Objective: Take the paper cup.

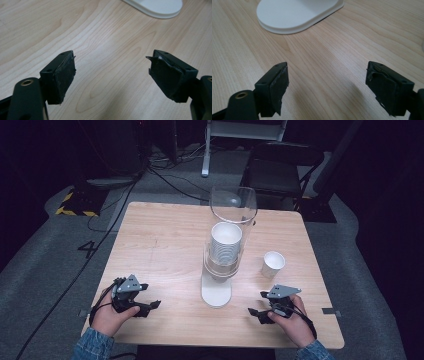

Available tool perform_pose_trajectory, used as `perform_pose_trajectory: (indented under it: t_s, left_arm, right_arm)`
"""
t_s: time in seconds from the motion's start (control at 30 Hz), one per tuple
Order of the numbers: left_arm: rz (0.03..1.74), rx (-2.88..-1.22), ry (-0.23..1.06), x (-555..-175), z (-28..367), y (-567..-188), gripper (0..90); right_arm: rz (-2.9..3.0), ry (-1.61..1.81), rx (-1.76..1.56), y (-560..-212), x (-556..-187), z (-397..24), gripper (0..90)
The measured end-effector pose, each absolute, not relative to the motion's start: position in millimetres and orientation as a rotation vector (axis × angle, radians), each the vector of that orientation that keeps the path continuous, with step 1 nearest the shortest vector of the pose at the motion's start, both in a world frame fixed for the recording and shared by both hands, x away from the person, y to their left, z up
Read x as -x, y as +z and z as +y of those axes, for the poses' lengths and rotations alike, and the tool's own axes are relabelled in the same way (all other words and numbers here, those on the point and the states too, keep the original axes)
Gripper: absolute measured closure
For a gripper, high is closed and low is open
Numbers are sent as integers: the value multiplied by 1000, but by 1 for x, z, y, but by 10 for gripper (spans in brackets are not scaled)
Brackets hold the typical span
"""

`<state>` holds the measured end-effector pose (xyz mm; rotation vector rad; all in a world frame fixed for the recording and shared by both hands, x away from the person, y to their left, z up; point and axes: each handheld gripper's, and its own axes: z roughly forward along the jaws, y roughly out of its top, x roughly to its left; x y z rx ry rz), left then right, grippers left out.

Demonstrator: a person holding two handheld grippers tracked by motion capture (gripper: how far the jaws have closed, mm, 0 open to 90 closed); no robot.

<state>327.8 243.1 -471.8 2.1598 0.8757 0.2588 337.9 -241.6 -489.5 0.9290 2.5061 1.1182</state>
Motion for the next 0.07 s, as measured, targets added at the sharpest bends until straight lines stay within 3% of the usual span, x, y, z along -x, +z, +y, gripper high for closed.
perform_pose_trajectory:
  t_s: [0.07]
  left_arm:
    - [894, -2164, 270, -330, 244, -477, 207]
  right_arm:
    - [2500, 1102, -918, -493, -339, -240, 187]
